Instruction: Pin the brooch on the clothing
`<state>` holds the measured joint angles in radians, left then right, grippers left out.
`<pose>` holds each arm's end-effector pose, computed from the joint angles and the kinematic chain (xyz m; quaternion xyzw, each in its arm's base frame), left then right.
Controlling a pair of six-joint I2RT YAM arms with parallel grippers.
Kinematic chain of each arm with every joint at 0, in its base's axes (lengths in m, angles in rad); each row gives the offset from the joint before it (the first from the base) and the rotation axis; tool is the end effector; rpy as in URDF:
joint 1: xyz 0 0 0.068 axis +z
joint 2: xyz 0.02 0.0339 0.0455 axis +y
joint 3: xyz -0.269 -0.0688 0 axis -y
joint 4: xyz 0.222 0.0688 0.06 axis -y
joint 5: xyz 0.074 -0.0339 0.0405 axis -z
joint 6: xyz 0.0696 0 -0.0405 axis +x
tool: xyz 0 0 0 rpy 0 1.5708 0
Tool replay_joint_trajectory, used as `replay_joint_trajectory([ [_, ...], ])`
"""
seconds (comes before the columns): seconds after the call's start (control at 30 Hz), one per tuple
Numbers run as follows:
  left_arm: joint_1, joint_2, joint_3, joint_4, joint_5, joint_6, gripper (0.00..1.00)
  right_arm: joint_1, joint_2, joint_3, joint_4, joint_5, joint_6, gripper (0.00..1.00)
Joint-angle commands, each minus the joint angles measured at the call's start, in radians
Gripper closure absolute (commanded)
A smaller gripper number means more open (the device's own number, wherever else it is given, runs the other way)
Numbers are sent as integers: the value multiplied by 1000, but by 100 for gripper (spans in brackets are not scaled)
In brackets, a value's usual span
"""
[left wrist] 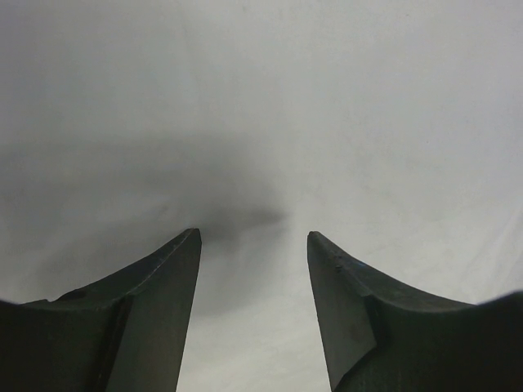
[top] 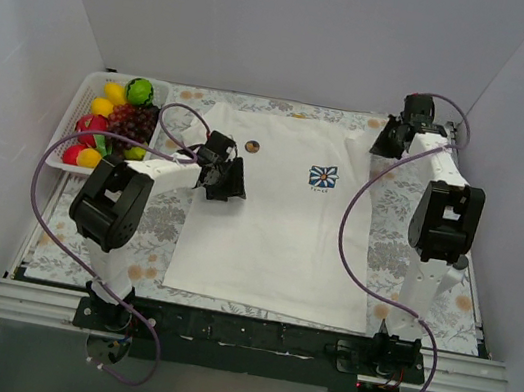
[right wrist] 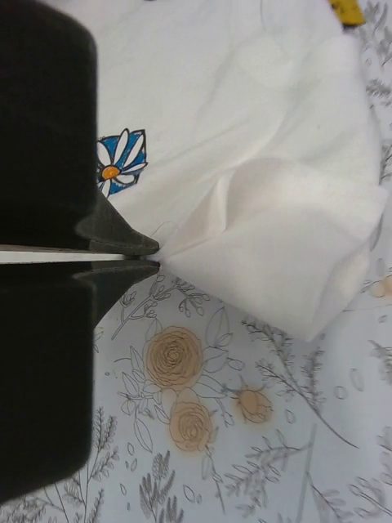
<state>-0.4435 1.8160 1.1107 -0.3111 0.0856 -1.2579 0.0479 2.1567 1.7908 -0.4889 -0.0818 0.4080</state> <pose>0.3305 -0.1636 0.1543 -0.3698 0.8870 -0.2327 0.1494 0.4908 0.0292 0.2061 0.1535 0.9233 0.1164 0.3324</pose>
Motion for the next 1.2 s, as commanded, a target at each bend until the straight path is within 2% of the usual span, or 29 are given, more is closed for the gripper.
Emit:
replay_joint_trajectory([
  [0.0, -4, -6, -38, -40, -18, -5, 45, -2, -57, 140, -101, 71, -150, 99],
  [0.23, -6, 11, -46, -49, -18, -8, 44, 10, -57, 156, -115, 123, -279, 98],
  [0.33, -9, 12, -46, -51, -17, -8, 44, 20, -61, 148, -108, 89, -299, 88],
  [0.37, -9, 14, -46, -51, -17, -8, 43, 23, -60, 145, -103, 89, -295, 76],
  [0.43, -11, 12, -43, -56, -17, -6, 43, 24, -58, 128, -99, 89, -275, 73],
  [0.5, -12, 8, -45, -57, -20, -5, 43, 24, -61, 101, -83, 90, -252, 64],
  [0.6, -12, -1, -51, -60, -27, -3, 42, 23, -69, 68, -44, 96, -224, 63],
  [0.63, -12, -1, -51, -60, -27, -3, 42, 23, -67, 52, -33, 96, -218, 58],
  [0.77, -14, -1, -58, -62, -27, -3, 41, 24, -31, 61, -31, 96, -213, 53],
  [0.93, -14, 2, -60, -57, -24, -5, 41, 20, -3, 47, -39, 220, -181, 42],
  [1.17, -17, 8, -63, -59, -17, -3, 41, -13, 96, 85, -69, 215, -106, 43],
])
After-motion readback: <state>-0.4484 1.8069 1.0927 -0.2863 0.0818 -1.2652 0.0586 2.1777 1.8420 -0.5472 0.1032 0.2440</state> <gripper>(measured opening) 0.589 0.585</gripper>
